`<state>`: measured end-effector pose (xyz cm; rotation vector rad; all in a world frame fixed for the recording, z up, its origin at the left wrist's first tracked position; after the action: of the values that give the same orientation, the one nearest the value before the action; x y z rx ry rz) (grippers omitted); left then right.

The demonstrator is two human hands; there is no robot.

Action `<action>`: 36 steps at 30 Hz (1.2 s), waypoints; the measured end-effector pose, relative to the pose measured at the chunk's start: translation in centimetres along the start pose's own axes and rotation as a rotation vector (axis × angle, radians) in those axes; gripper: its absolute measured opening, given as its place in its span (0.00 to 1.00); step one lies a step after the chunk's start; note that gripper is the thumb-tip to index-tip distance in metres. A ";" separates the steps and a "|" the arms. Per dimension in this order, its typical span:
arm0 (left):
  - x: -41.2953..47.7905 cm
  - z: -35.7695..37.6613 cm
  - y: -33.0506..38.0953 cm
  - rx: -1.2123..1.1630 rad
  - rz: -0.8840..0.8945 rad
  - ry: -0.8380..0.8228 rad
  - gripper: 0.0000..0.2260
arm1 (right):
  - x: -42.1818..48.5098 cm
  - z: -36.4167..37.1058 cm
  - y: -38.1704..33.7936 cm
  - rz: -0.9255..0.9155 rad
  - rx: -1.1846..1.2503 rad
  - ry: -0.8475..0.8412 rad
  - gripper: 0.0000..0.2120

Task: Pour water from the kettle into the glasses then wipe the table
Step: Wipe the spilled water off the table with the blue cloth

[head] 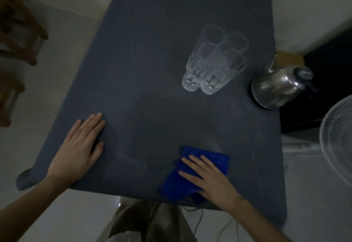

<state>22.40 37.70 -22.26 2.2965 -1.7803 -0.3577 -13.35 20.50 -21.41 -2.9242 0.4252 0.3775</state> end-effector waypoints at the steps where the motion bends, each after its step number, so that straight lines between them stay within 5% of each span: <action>1: 0.0 0.1 0.0 0.002 0.004 0.003 0.27 | -2.3 0.2 1.9 0.060 -0.006 -0.019 0.49; 3: 0.1 0.1 0.0 0.002 0.007 0.010 0.27 | -6.5 0.4 5.7 0.214 -0.006 -0.034 0.49; 6: 0.2 0.1 0.2 -0.008 0.007 0.024 0.28 | -10.1 -0.1 9.4 0.427 0.040 -0.070 0.33; 9: 0.1 0.1 0.1 -0.011 0.003 0.032 0.28 | -9.8 0.2 9.7 0.504 0.023 -0.108 0.28; 24: -0.1 -0.1 -0.3 0.027 0.008 0.036 0.27 | 7.6 -1.8 -2.8 0.113 -0.085 -0.040 0.31; 30: -0.2 -0.4 -0.2 0.035 0.009 0.014 0.26 | 16.5 -3.0 -9.8 0.162 0.035 0.085 0.31; 36: 0.1 -0.5 0.0 0.014 0.008 -0.014 0.26 | 12.7 -1.9 -6.8 0.259 0.041 0.100 0.28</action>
<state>22.56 37.65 -21.84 2.3013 -1.8037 -0.3617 0.89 23.29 -22.14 -2.8612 0.8203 0.2512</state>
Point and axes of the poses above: each hand's wrist, its own x-axis towards the middle knuckle, its own z-axis out of the palm, y = z × x, the point moved 1 cm from there along x, towards the middle knuckle, and after that the axes turned 6 degrees about z, right-handed, at the moved point
